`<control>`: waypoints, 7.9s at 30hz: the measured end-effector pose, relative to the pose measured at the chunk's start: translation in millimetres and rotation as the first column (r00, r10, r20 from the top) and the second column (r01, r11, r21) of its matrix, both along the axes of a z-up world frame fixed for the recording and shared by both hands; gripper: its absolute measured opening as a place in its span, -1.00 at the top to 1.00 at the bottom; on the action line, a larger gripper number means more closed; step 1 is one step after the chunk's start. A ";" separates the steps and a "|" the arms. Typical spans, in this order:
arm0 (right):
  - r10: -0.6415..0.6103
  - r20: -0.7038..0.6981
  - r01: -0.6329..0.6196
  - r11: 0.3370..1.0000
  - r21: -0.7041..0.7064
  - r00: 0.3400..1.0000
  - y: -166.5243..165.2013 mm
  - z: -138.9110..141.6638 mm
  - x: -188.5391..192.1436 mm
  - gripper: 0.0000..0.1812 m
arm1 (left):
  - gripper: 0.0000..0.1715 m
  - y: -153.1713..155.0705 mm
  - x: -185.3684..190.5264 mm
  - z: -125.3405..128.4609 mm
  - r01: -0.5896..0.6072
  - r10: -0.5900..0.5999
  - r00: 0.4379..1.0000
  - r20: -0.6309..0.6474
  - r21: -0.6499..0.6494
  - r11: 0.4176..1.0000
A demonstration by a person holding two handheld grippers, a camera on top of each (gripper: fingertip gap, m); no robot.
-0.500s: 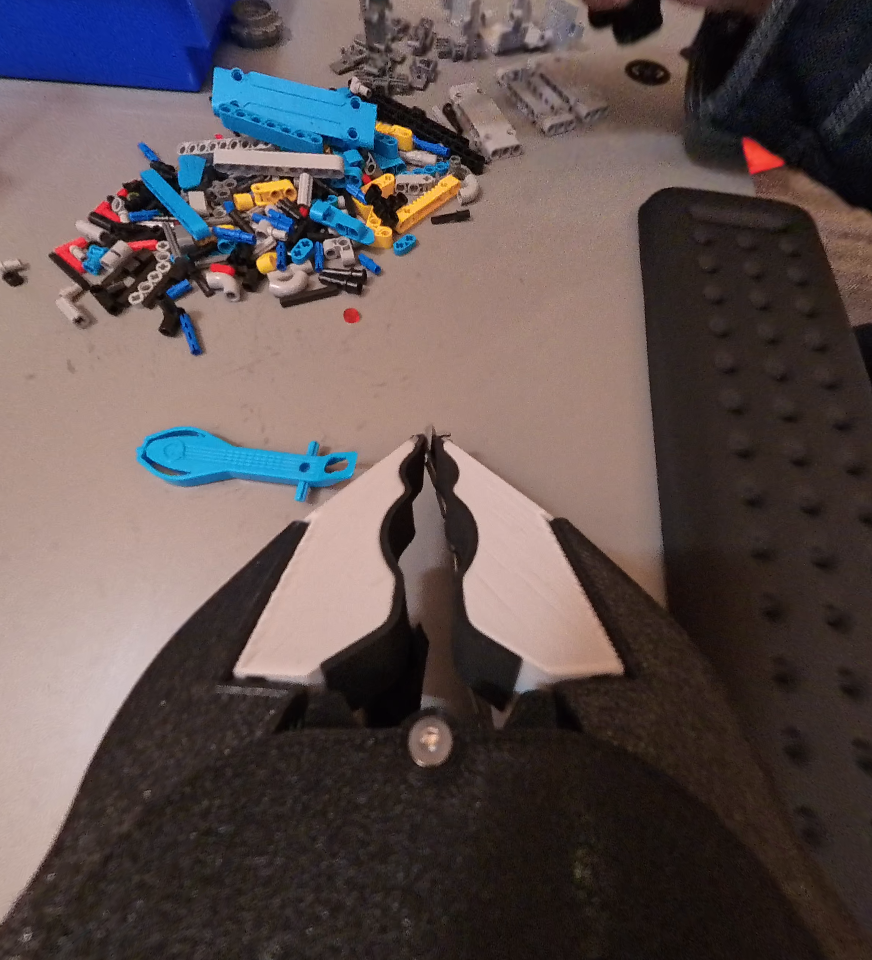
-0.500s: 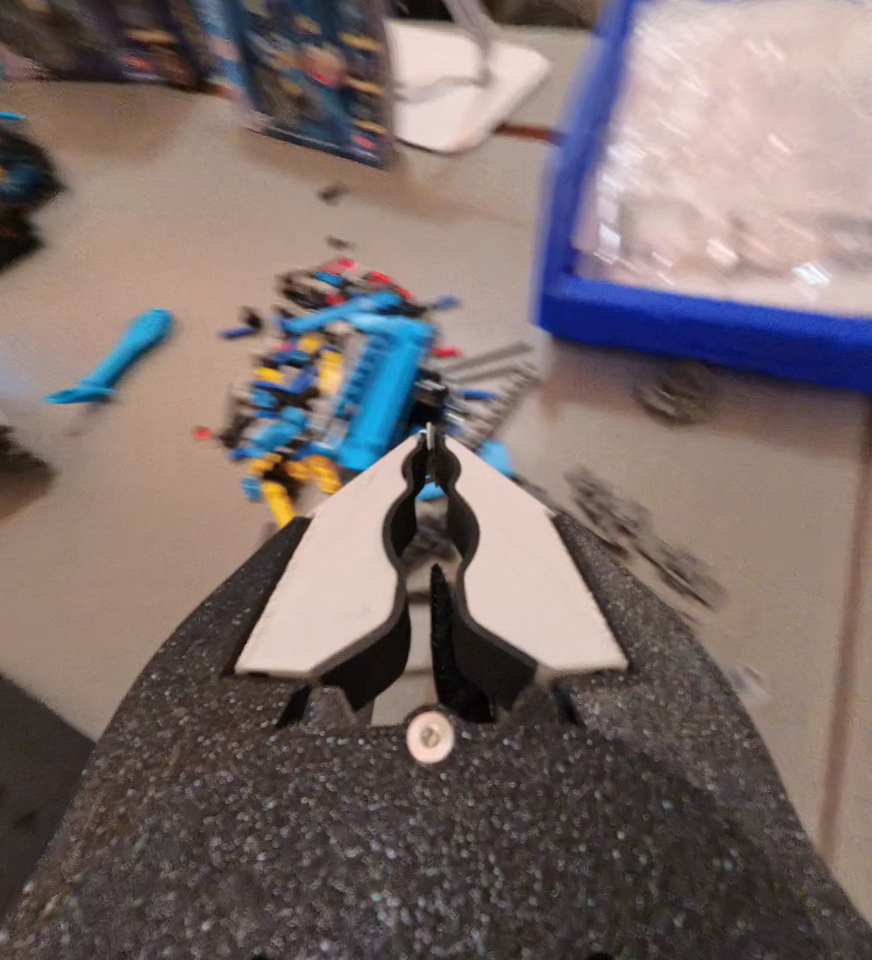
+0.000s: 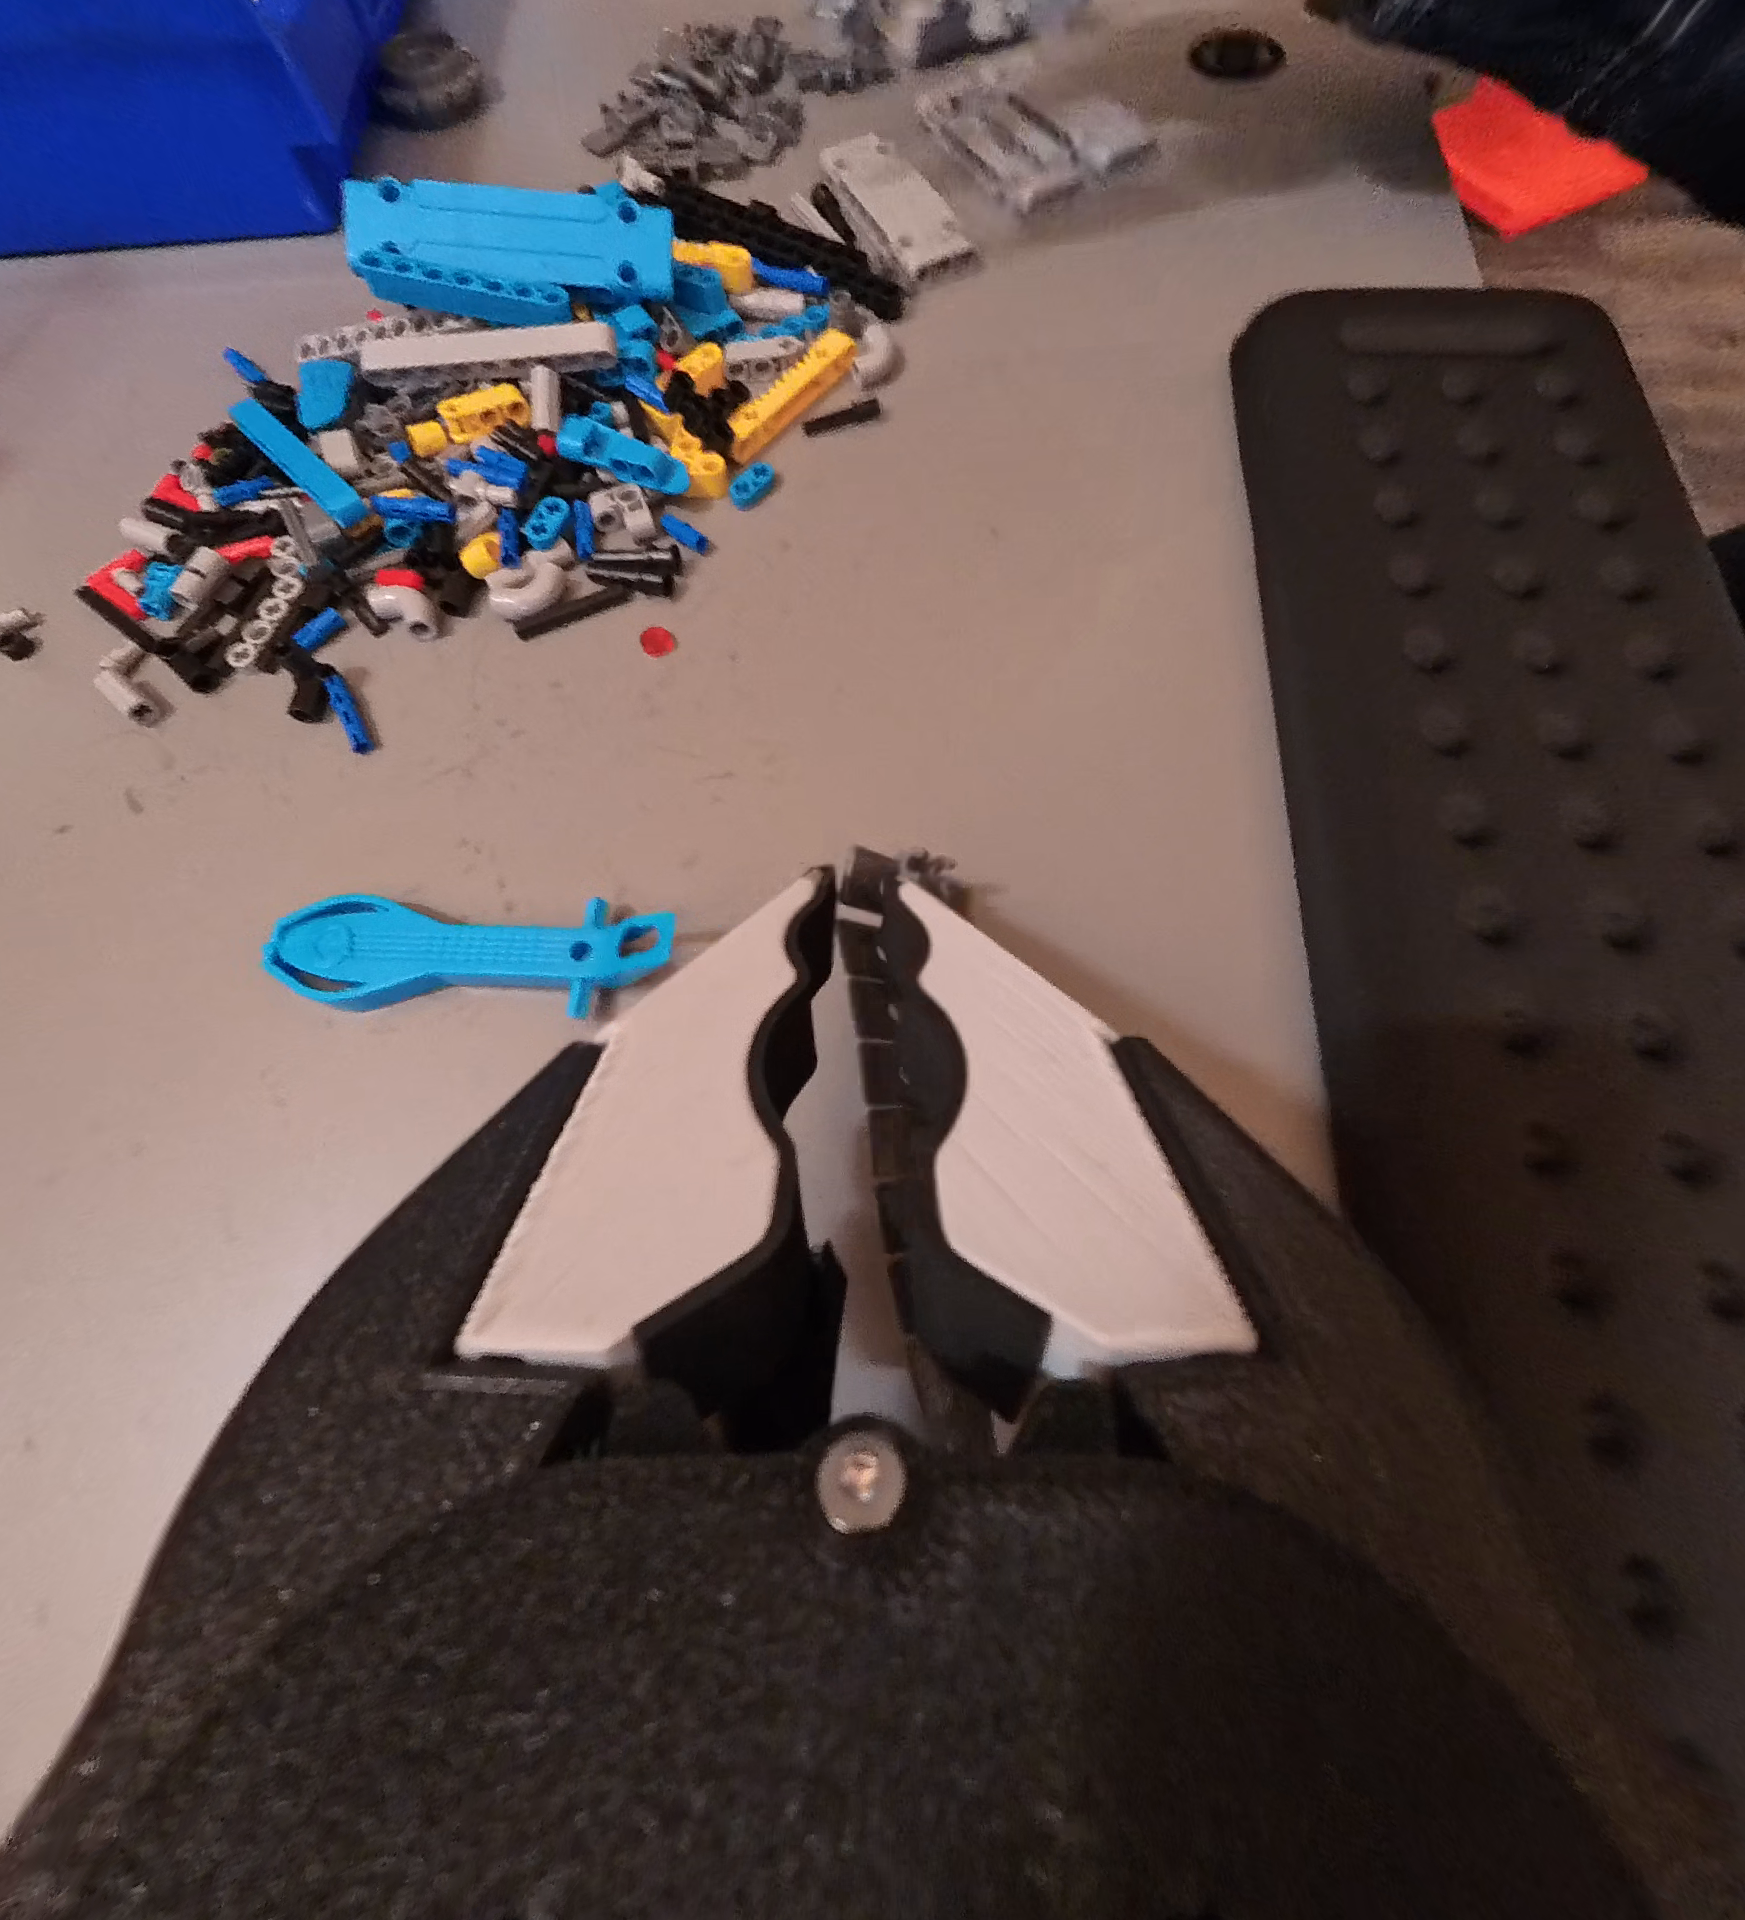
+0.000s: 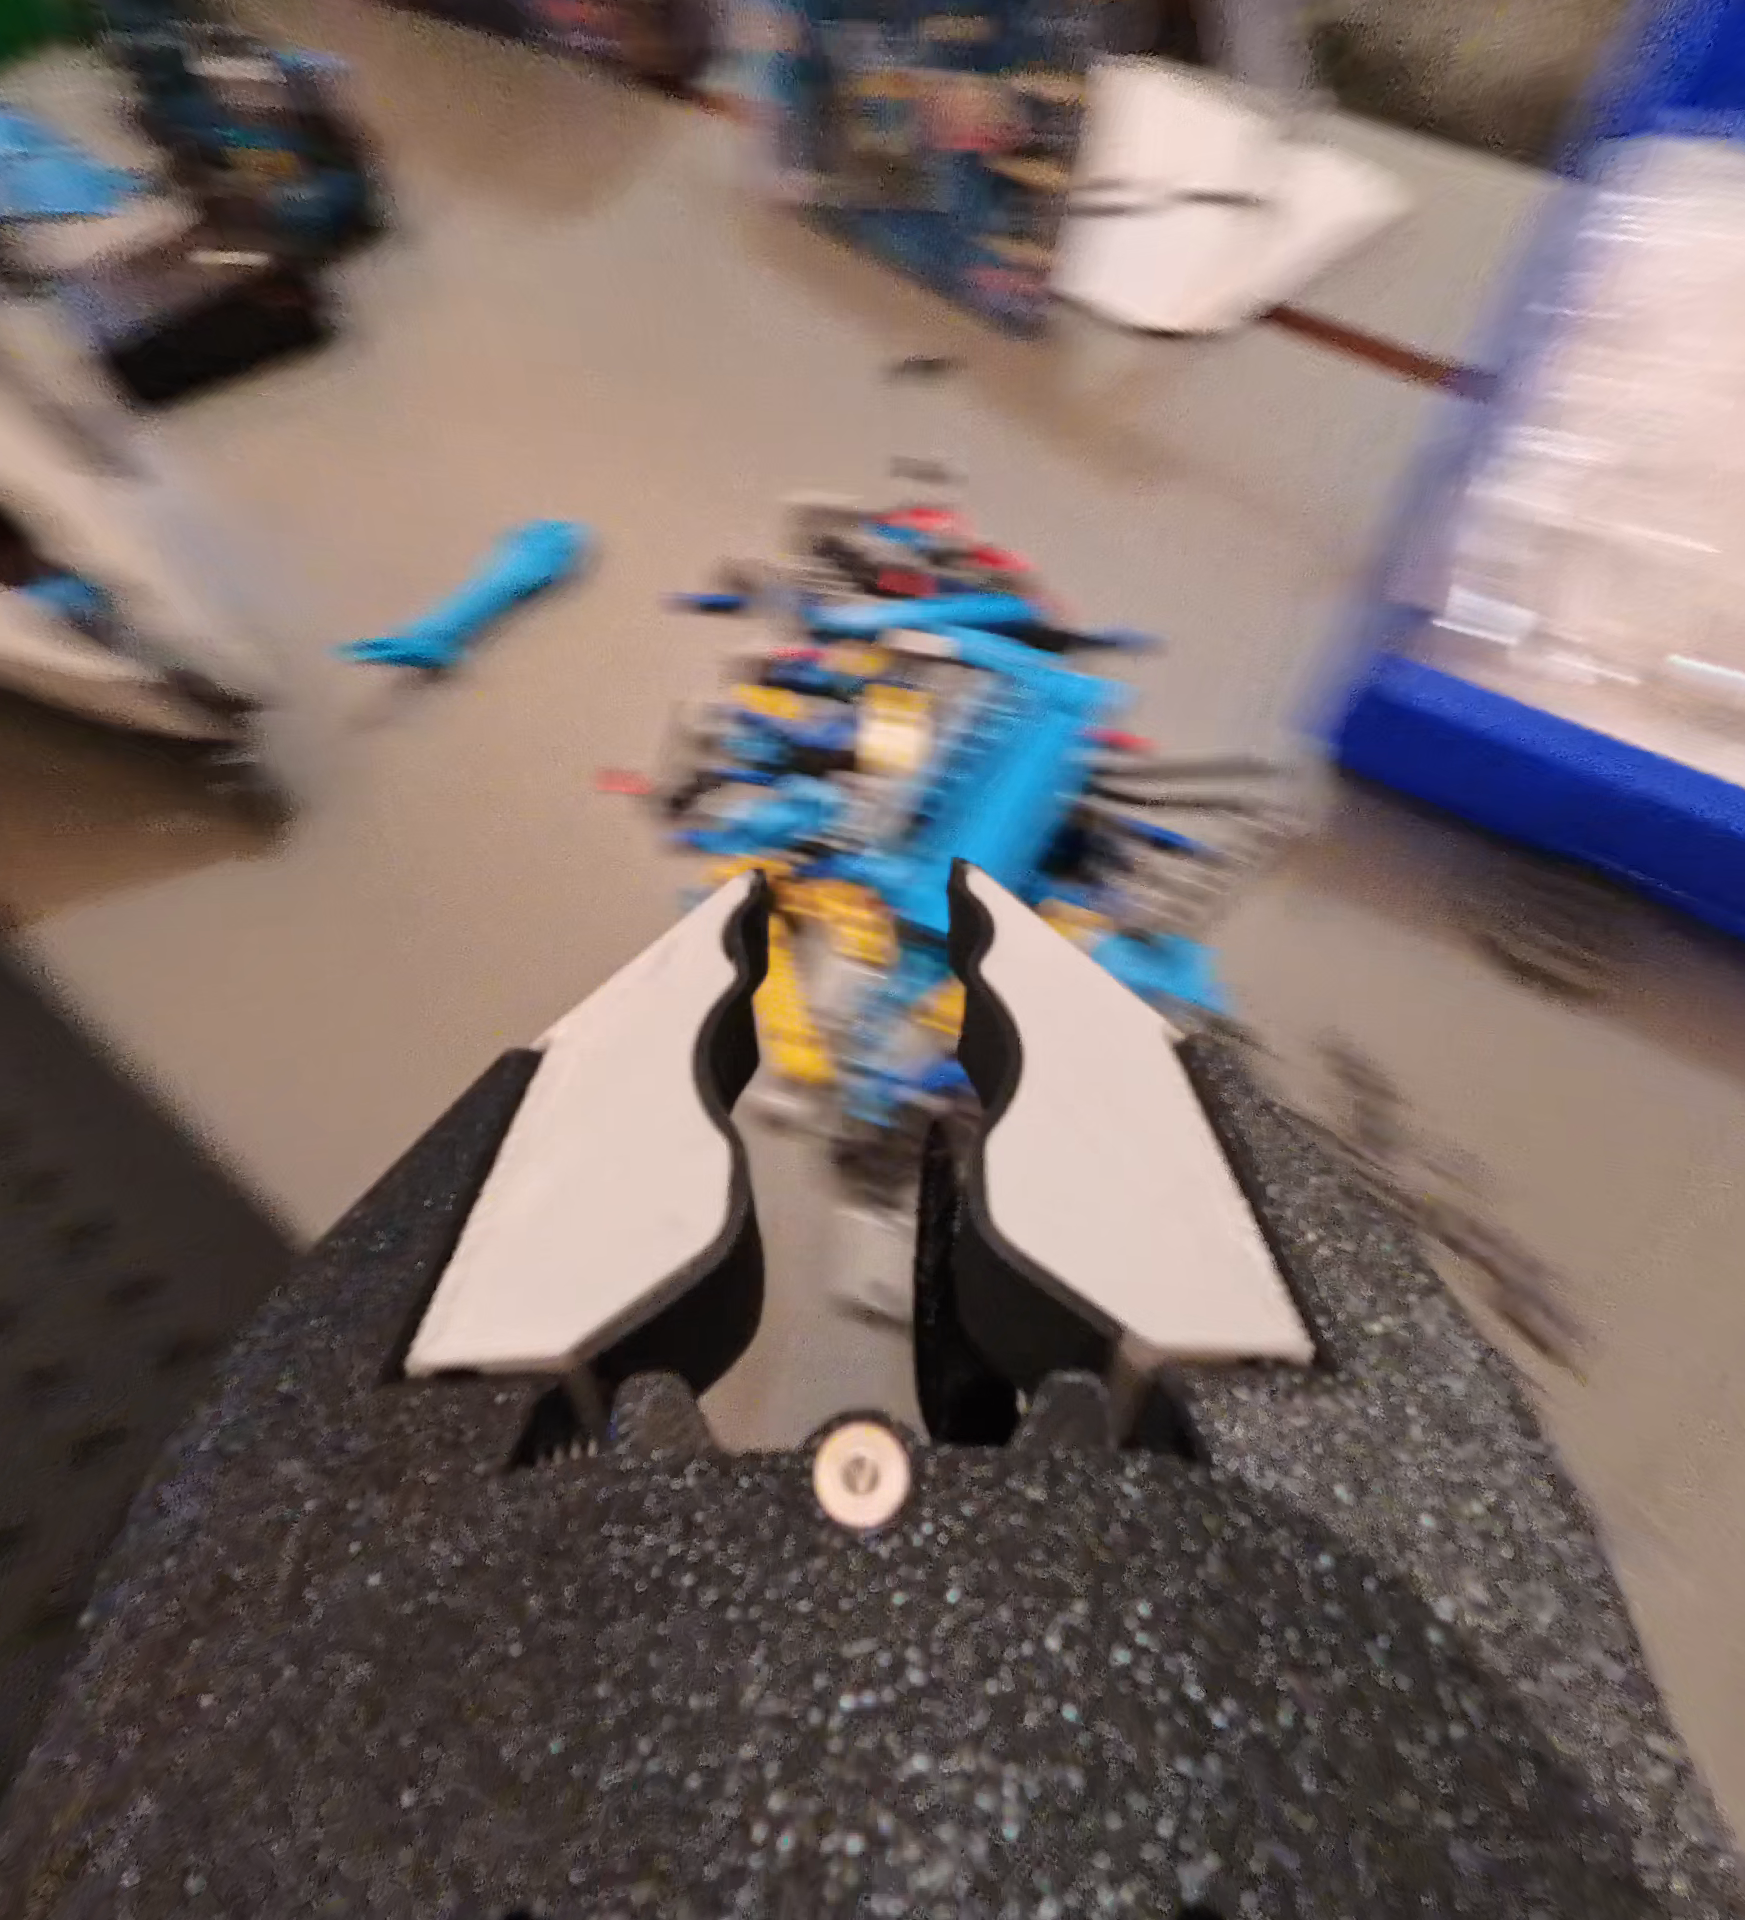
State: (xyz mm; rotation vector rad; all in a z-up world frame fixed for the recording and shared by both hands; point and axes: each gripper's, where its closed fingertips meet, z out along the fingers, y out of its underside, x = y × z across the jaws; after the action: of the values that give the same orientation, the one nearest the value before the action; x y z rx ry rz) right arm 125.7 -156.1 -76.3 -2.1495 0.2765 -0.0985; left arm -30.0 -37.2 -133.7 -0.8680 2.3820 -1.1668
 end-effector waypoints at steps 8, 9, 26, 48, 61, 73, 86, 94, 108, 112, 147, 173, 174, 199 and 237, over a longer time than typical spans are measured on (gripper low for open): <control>0.518 -0.291 -0.553 0.832 -0.050 0.805 107.4 -60.3 -176.9 0.68 | 0.98 5.8 -20.8 -17.1 0.045 -0.041 0.988 -0.151 0.026 0.999; 0.516 -0.301 -0.559 0.826 -0.072 0.802 110.5 -64.4 -177.4 0.66 | 0.95 5.8 -21.4 -12.9 0.044 -0.042 0.988 -0.148 0.008 0.999; 0.762 -0.064 -0.737 0.597 -0.316 0.644 119.6 -78.6 -175.2 0.68 | 0.54 -0.9 -29.0 -27.4 0.064 -0.049 0.987 -0.151 0.096 0.993; 0.612 -0.169 -0.631 0.770 -0.095 0.773 109.8 -71.3 -150.0 0.64 | 0.85 -8.3 -14.9 -21.0 0.040 -0.038 0.999 -0.015 0.149 0.988; 0.533 -0.468 -0.524 0.836 0.161 0.705 114.7 -53.6 -156.9 1.00 | 0.85 -5.7 -4.8 -5.5 0.020 -0.049 0.986 0.160 0.177 0.984; 0.394 -0.556 -0.386 0.912 0.138 0.732 121.4 -43.6 -145.4 0.64 | 0.85 6.8 5.3 -4.5 -0.061 -0.013 0.969 0.247 0.291 0.955; 0.296 -0.487 -0.277 0.954 0.113 0.821 143.9 -54.9 -140.8 0.84 | 0.85 16.6 13.4 -5.7 -0.145 0.028 0.954 0.298 0.381 0.913; 0.427 -0.050 -0.416 0.897 0.152 0.903 142.3 -33.3 -141.2 0.84 | 0.71 26.1 14.6 32.7 -0.172 0.184 0.980 0.076 -0.142 0.975; 0.563 0.176 -0.588 0.793 0.160 0.807 135.5 -21.5 -170.5 0.84 | 0.79 12.3 -9.4 33.2 -0.027 -0.009 0.994 -0.112 -0.314 0.949; 0.594 0.183 -0.620 0.766 0.168 0.784 134.2 -20.5 -177.9 0.84 | 0.89 13.1 -13.1 35.2 -0.033 -0.042 0.982 -0.182 -0.389 0.921; 0.395 0.193 -0.370 0.917 -0.151 0.898 142.7 -66.8 -153.0 0.93 | 0.99 22.9 7.7 -0.6 -0.193 0.170 0.974 -0.150 -0.154 0.969; 0.368 0.132 -0.360 0.929 -0.086 0.920 141.6 -59.4 -151.8 0.99 | 0.99 22.7 8.1 -0.2 -0.212 0.173 0.967 -0.189 -0.211 0.954; 0.371 0.137 -0.362 0.928 -0.085 0.919 141.2 -59.4 -152.1 0.99 | 0.99 22.4 8.2 -0.1 -0.216 0.181 0.967 -0.180 -0.200 0.956; -0.140 0.052 0.144 0.987 -0.068 0.989 41.0 -30.2 10.6 0.99 | 0.98 30.1 6.4 -1.8 -0.126 0.116 0.989 -0.091 -0.108 0.986; 0.508 -0.076 -0.512 0.858 -0.040 0.858 155.3 -56.9 -158.1 0.99 | 0.98 35.8 -5.7 -0.2 -0.043 0.037 0.996 -0.081 -0.081 0.996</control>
State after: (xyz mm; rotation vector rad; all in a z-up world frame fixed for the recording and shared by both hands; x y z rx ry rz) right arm -32.3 -0.8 -133.2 -2.2159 -0.2739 0.2724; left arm -35.7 -1.4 -133.9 -1.0020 2.3819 -1.2444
